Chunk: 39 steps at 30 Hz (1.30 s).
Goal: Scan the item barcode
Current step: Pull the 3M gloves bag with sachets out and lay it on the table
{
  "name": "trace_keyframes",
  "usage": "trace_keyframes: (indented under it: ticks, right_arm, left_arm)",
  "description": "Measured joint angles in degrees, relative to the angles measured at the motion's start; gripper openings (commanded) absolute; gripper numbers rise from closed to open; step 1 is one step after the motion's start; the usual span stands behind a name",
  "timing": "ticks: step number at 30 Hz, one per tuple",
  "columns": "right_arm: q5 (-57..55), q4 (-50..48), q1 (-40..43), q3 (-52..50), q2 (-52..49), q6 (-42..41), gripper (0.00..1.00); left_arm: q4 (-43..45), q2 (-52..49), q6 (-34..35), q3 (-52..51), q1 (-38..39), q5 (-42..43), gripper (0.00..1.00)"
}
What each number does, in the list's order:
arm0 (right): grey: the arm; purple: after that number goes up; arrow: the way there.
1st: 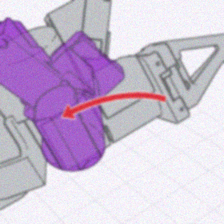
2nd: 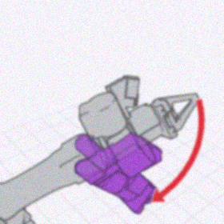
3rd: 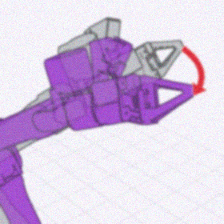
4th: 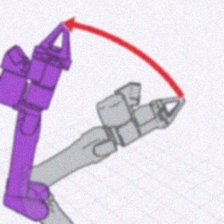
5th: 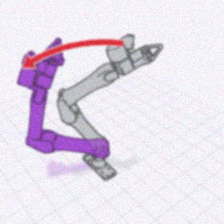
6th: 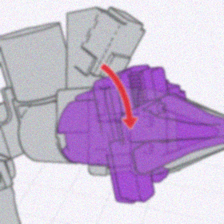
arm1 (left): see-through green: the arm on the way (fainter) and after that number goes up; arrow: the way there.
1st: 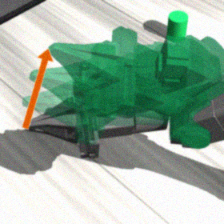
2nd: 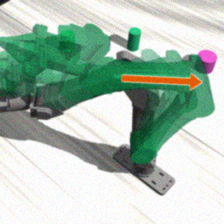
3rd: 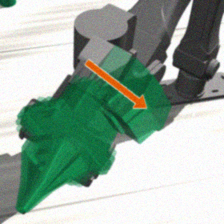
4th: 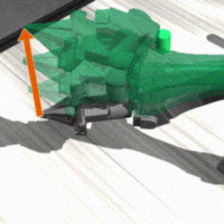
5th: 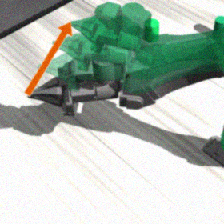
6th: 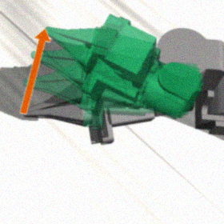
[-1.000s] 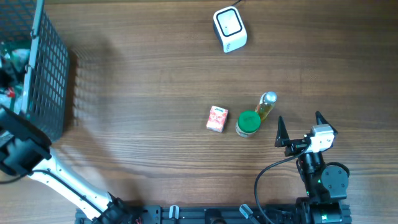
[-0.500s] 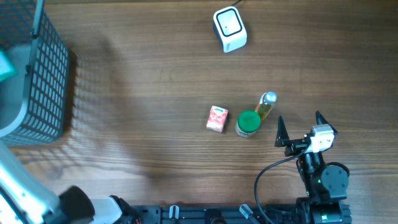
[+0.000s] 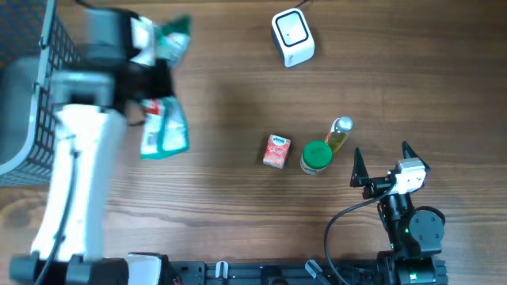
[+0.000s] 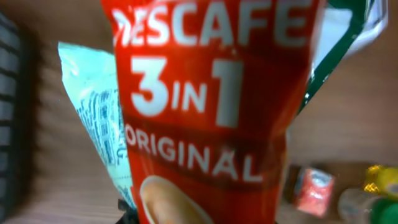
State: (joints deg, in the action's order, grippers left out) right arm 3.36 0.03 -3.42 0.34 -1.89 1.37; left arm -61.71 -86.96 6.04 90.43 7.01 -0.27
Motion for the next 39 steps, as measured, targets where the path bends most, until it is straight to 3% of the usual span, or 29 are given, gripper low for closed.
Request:
trace_keyframes:
  ticks: [4,6,7,8,12,25,32,39]
  right_arm:
    - [0.0,0.0,0.0,0.0,0.0,0.0,1.0]
    - [0.0,0.0,0.0,0.0,0.0,0.0,1.0]
    - [0.0,0.0,0.0,0.0,0.0,0.0,1.0]
    - [0.0,0.0,0.0,0.0,0.0,0.0,1.0]
    - [0.0,0.0,0.0,0.0,0.0,0.0,1.0]
    - [0.0,0.0,0.0,0.0,0.0,0.0,1.0]
    - [0.0,0.0,0.0,0.0,0.0,0.0,1.0]
    - [0.0,0.0,0.0,0.0,0.0,0.0,1.0]
  left_arm:
    - [13.4,-1.2,3.0,-19.9,9.7,-6.3,0.18]
    - [17.8,-1.2,4.4,-25.2,12.5,-8.5,0.21]
    - [20.4,-1.2,5.1,-27.6,13.7,-9.7,0.48]
    - [22.2,-1.2,5.6,-29.9,14.9,-10.7,1.0]
    - [22.3,-1.2,6.8,-34.0,18.3,-12.2,1.0]
    - [19.1,2.3,7.7,-33.1,20.7,-12.8,1.0]
    - [23.8,11.5,8.5,-28.1,8.8,-11.8,1.0]
    - [23.6,11.9,8.5,-28.1,-0.8,-11.9,1.0]
